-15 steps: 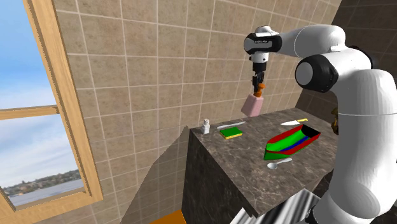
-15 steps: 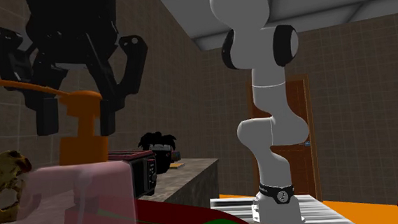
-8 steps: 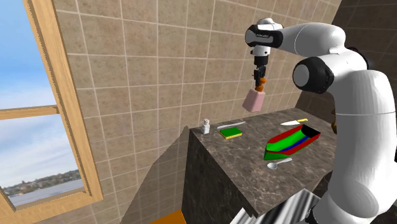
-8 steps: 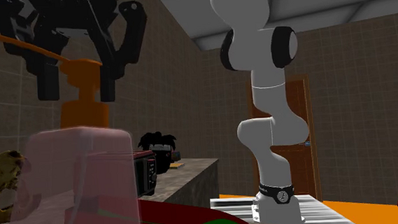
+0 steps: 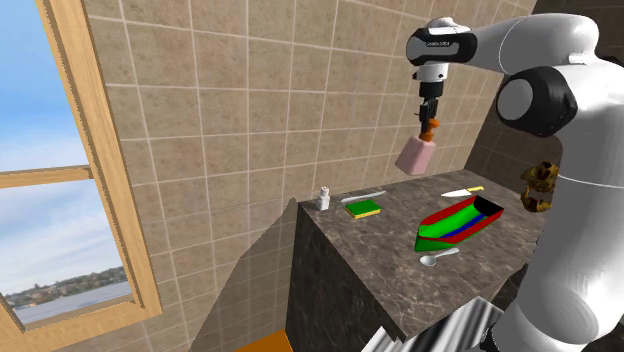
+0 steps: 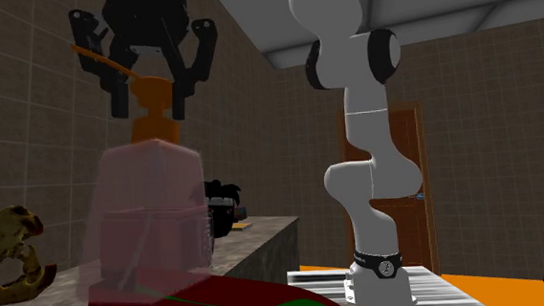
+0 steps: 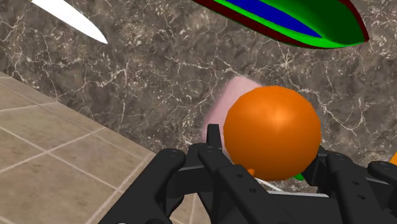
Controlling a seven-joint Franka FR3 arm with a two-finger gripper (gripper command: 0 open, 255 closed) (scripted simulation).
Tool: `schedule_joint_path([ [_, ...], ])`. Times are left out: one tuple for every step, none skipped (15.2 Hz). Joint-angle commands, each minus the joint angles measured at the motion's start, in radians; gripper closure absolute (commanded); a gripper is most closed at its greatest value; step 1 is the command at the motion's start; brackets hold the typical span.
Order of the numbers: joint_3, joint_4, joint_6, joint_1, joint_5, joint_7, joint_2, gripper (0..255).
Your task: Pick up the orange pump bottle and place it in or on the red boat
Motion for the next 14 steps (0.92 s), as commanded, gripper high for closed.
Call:
schedule_joint_path([
  [-0.007,-0.085,0.017,0.009,-0.030,-0.004,-0.075,255],
  [-0.011,-0.123,0.021,0.011,-0.046,-0.008,-0.112,255],
  [-0.014,-0.159,0.025,0.012,-0.062,-0.012,-0.149,255],
  [-0.018,-0.192,0.027,0.013,-0.078,-0.016,-0.184,255],
  [-0.021,-0.224,0.028,0.012,-0.093,-0.020,-0.219,255],
  [-0.023,-0.253,0.027,0.011,-0.109,-0.024,-0.253,255],
  [-0.026,-0.281,0.026,0.009,-0.124,-0.029,-0.287,255],
  [-0.028,-0.307,0.023,0.006,-0.139,-0.033,-0.319,255],
  [-0.030,-0.331,0.020,0.003,-0.154,-0.039,-0.351,255],
  [-0.032,-0.353,0.015,-0.001,-0.169,-0.045,-0.383,255],
  [-0.034,-0.374,0.010,-0.005,-0.184,-0.051,-0.413,255],
  [-0.036,-0.394,0.004,-0.010,-0.198,-0.058,-0.443,255],
  [-0.038,-0.412,-0.002,-0.016,-0.213,-0.065,-0.473,255],
  [-0.040,-0.428,-0.010,-0.022,-0.227,-0.073,-0.501,255],
])
